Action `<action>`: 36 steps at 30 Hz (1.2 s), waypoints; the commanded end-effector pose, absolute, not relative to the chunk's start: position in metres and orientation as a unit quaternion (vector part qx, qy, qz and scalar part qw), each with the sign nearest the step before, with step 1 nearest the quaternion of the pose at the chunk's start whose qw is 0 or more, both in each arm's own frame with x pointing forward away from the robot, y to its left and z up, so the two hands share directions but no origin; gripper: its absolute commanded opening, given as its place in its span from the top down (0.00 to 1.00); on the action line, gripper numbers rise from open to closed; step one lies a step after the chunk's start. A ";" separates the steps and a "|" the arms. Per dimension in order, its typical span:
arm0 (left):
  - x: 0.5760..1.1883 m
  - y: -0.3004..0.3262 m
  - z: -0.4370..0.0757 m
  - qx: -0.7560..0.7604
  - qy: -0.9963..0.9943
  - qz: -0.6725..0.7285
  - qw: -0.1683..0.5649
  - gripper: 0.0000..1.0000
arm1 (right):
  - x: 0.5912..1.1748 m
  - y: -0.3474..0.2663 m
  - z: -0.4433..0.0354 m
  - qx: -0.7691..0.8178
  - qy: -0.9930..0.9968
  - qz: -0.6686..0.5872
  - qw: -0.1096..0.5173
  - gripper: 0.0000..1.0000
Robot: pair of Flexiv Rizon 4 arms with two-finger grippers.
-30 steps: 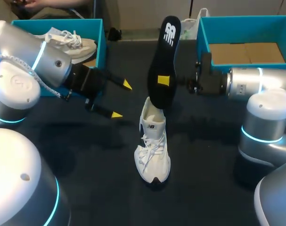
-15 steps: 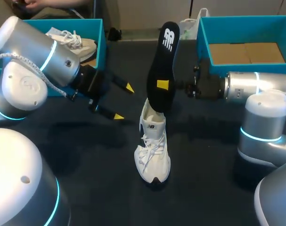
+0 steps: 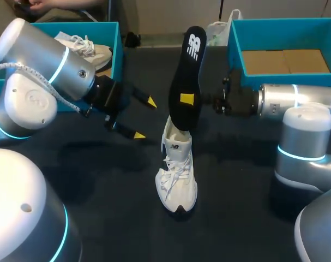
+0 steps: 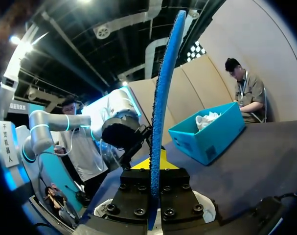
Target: Take the shoe out of the shoebox, open the shoe tongue, remove and reinsert the insole, then place the shoe into the shoebox
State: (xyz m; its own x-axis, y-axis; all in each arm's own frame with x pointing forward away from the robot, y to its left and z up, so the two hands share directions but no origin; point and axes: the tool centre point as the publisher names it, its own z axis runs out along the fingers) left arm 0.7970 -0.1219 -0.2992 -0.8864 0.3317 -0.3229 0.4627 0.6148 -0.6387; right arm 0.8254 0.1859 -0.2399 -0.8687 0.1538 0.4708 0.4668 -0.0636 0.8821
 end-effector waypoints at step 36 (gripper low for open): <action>0.800 -0.131 -0.302 0.221 0.897 -0.369 0.098 0.00 | 0.828 0.187 -0.240 -0.222 -0.681 -0.689 0.110 1.00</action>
